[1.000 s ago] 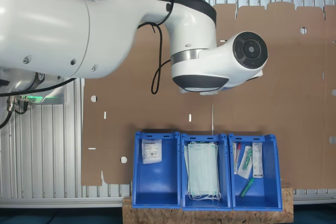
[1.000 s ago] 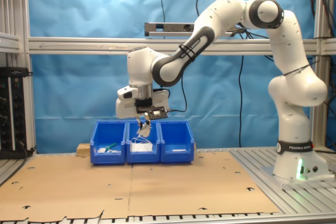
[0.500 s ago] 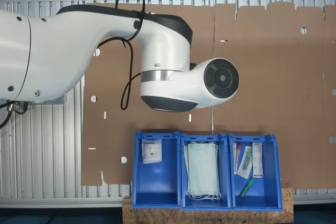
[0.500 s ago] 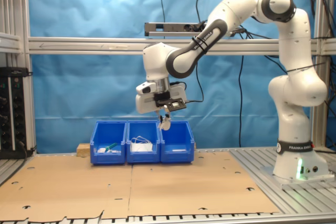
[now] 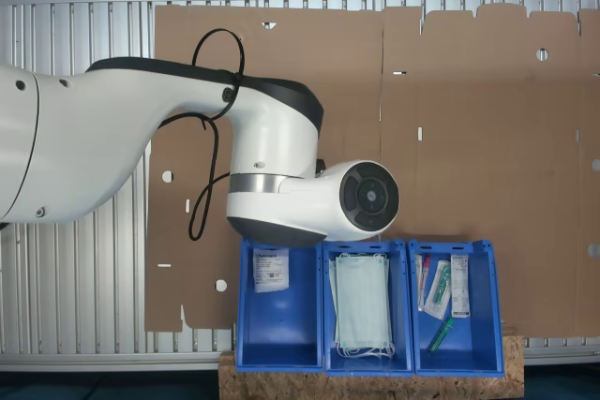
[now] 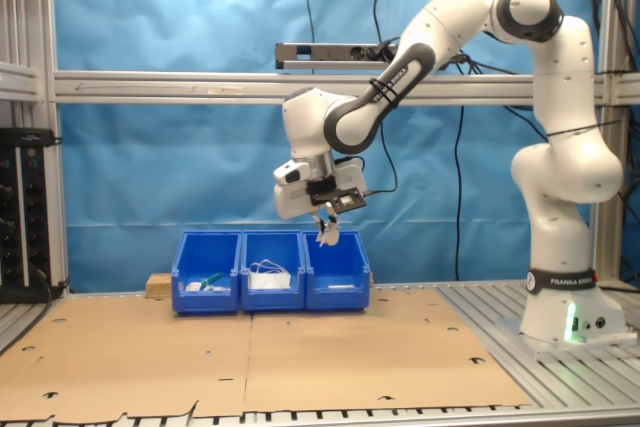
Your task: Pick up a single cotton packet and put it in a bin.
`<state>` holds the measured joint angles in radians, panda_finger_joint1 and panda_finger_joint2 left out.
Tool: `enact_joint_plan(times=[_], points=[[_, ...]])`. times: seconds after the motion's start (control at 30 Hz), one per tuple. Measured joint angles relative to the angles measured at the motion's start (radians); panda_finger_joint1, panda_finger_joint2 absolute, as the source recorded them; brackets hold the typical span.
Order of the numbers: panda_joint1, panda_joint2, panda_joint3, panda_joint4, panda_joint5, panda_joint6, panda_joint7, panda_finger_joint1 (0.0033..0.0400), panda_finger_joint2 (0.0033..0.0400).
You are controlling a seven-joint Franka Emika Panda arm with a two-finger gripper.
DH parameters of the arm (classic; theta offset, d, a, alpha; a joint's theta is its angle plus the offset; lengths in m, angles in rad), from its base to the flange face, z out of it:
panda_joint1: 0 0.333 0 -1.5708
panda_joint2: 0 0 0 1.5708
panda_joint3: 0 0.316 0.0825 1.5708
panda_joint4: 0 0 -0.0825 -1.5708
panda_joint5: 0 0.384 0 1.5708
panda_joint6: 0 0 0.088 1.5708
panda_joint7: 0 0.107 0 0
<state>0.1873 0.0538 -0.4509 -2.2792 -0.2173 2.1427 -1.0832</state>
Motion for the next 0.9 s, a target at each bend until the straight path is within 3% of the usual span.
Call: enact_joint_plan(times=[0.47, 0.9], points=[[-0.059, 0.019, -0.119, -0.001, -0.021, 0.083, -0.056, 0.0070, 0.0070], [-0.115, 0.139, -0.166, 0.062, -0.022, 0.139, -0.088, 0.0070, 0.0070]])
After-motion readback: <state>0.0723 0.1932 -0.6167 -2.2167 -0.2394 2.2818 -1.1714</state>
